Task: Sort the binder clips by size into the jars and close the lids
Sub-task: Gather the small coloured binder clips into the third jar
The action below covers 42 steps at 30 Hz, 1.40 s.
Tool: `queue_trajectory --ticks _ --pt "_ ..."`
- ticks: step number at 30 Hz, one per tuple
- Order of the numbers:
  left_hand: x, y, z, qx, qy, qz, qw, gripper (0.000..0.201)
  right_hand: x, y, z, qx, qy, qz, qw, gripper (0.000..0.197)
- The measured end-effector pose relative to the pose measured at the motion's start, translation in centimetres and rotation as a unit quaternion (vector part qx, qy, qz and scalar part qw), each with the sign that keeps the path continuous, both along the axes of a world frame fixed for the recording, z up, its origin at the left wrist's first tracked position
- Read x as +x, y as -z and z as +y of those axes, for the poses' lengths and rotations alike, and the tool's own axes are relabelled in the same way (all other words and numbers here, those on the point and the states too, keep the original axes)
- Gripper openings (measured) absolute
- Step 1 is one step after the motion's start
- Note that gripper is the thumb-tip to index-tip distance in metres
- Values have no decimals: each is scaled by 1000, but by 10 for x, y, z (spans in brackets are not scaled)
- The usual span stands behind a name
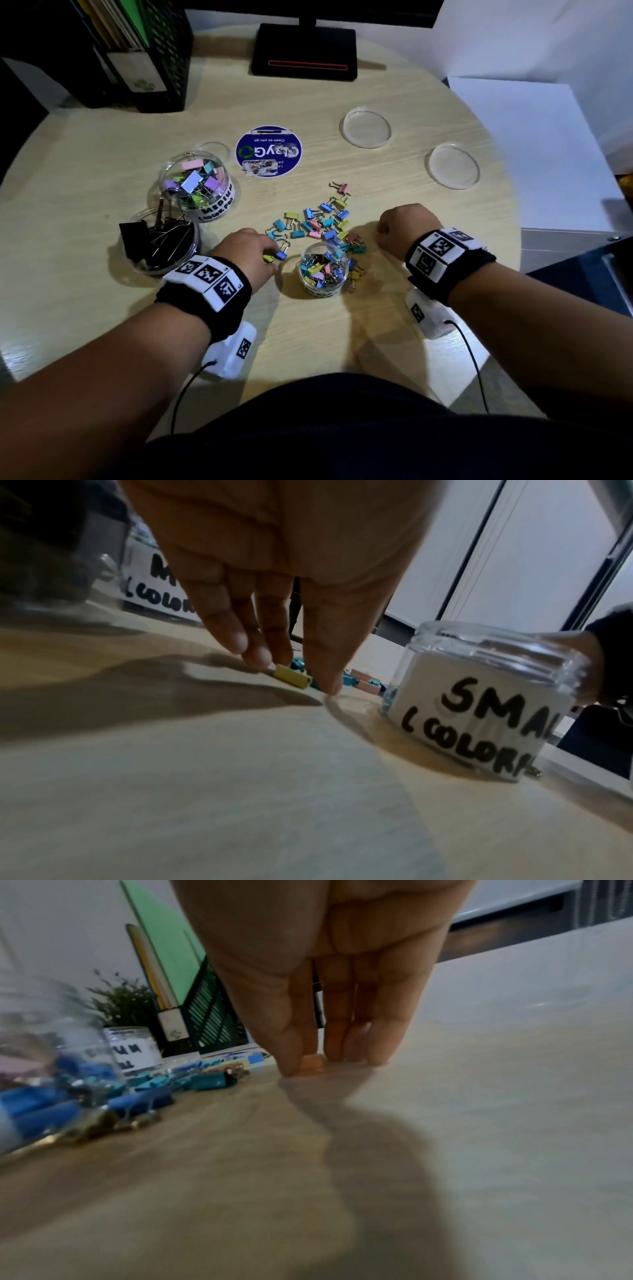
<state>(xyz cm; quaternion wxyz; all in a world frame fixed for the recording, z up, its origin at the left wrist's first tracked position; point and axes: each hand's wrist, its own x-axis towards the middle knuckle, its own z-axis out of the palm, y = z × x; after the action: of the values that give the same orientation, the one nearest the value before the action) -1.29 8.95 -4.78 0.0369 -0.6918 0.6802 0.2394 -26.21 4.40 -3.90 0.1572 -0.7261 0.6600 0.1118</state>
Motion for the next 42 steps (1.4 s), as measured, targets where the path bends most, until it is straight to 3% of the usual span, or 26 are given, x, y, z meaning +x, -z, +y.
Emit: queue_trajectory --ticks 9,20,25,29,32,35,37,42 --pt "-1 -6 -3 16 4 -22 1000 24 1 -3 18 15 -48 25 998 19" --pt "-7 -3 -4 21 23 -44 999 10 2 3 23 4 -44 18 999 14" --pt "-7 -6 -1 21 -20 4 1000 21 -1 5 26 6 -54 16 998 14" --pt "-19 -27 5 -94 -38 95 990 21 -4 8 28 -6 -51 5 999 17" --pt "-37 -45 9 -141 10 174 975 21 -5 9 28 -5 -46 3 999 19" --pt "-47 -48 12 -105 68 218 968 22 -5 8 27 1 -48 6 999 20" --pt "-47 -42 15 -72 92 202 972 23 -6 7 26 10 -48 3 999 20" --pt "-37 -31 23 -41 80 190 978 44 -7 -2 29 -2 -24 -74 997 19"
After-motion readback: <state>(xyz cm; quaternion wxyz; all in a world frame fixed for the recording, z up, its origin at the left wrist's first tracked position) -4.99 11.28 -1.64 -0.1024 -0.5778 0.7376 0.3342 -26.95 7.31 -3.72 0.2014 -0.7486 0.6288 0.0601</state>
